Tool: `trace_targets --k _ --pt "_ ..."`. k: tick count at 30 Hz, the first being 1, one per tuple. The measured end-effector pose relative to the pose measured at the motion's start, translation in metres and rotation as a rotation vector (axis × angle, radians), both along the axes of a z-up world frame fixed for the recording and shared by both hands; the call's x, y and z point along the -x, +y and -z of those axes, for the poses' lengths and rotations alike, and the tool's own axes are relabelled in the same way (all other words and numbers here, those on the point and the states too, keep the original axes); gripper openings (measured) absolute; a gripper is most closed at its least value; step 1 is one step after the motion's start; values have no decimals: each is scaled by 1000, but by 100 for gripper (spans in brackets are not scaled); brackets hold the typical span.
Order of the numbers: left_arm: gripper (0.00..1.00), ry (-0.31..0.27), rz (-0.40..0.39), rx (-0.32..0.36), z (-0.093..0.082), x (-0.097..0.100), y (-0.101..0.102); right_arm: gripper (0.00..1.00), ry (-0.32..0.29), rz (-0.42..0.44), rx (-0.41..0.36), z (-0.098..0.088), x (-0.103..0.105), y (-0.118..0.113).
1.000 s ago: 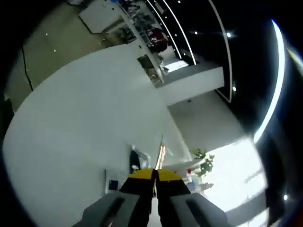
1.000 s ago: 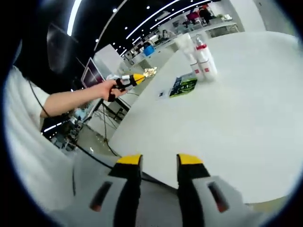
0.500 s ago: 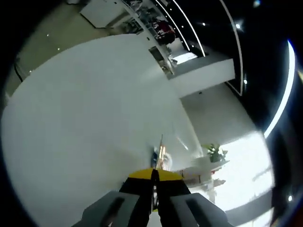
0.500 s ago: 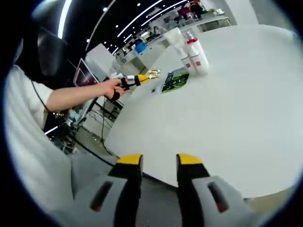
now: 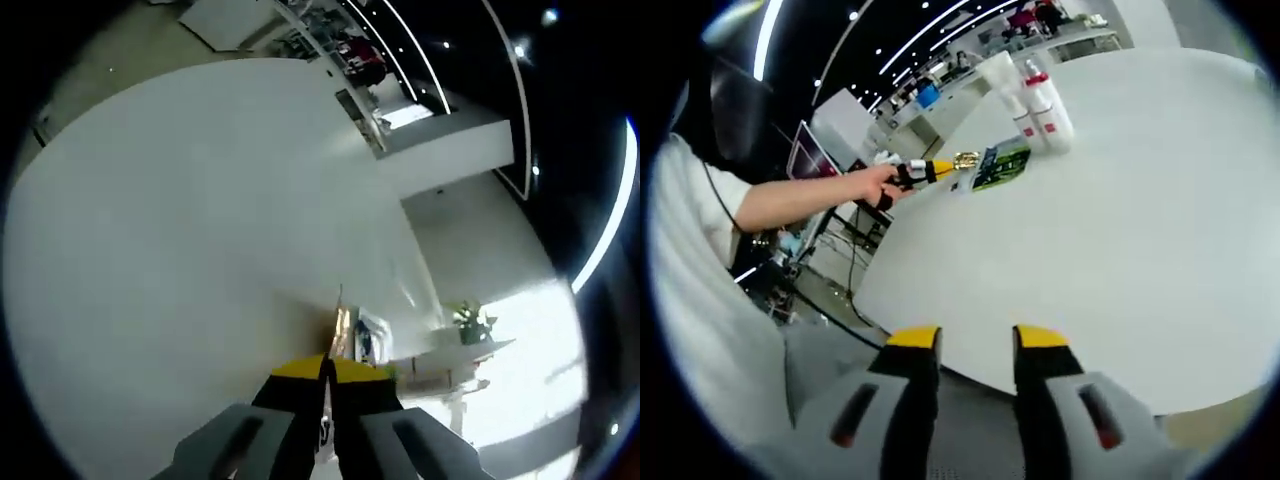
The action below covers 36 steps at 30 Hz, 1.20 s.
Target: Arrange the skincare products in the storage area until every visible bottle or jar stands upright without overlapping.
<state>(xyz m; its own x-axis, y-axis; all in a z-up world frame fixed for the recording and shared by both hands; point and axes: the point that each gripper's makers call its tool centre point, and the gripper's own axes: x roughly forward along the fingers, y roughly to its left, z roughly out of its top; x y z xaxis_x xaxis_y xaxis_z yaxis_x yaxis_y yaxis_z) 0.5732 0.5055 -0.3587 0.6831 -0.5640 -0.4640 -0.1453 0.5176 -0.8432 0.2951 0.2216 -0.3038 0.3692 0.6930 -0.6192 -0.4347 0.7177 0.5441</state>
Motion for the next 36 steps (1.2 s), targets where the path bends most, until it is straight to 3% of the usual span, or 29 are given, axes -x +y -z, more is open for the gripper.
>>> trace_targets --k 5,13,21,36 --pt "1 24 -20 9 3 -3 0 30 -3 5 10 0 -1 -1" --pt "3 81 -10 -44 15 -1 5 30 1 4 15 2 -2 -1" --pt "5 86 8 -45 13 -3 2 30 5 -4 12 3 -1 0" --pt "14 71 56 -123 10 -9 1 31 -7 0 3 1 -2 0"
